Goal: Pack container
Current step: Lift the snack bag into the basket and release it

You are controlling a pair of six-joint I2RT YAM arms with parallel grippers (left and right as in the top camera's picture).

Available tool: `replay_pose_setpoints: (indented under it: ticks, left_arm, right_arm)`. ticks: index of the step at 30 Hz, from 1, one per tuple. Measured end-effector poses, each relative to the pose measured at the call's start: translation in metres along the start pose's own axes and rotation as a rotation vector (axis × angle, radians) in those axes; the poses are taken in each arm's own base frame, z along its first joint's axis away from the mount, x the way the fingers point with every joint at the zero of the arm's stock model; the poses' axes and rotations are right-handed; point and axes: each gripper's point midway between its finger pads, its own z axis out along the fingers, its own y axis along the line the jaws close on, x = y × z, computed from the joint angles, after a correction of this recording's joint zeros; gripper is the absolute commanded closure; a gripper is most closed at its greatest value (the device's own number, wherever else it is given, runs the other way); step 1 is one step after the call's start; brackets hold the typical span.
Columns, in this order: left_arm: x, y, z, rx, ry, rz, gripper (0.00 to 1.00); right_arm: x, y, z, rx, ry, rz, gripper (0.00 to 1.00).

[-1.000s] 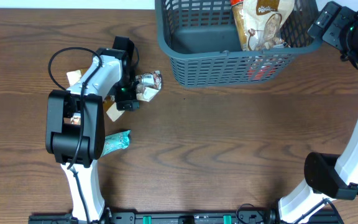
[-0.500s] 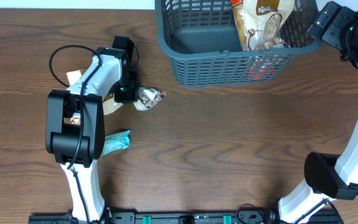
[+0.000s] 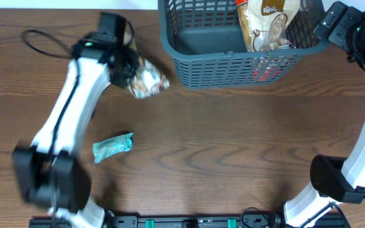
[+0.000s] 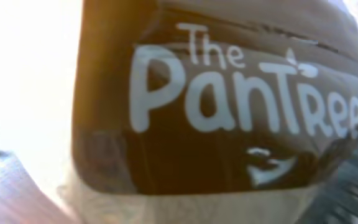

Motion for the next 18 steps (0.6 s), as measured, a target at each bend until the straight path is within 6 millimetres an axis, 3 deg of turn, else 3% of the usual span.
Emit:
replay_pose_setpoints:
  ticks: [6,8,12,18]
  left_arm:
    - [-0.002,-0.067,-0.13,0.389,-0.192,0.142,0.94]
    - [0.003,-0.085,-0.159,0.496,-0.232,0.171,0.94]
    - [0.016,-0.125,-0.197,0.701,-0.275,0.21,0.94]
    - [0.04,-0.186,-0.215,0.954,-0.292,0.231,0.95]
  right_arm:
    - [0.0,0.0,0.0,0.0,0.0,0.0,0.01]
    - [0.0,0.0,0.0,-0.001,0.001,0.0,0.01]
    - [0.001,0.002,0.0,-0.012,0.006,0.0,0.01]
    - [0.002,0.005,0.0,-0.027,0.014,0.0,0.01]
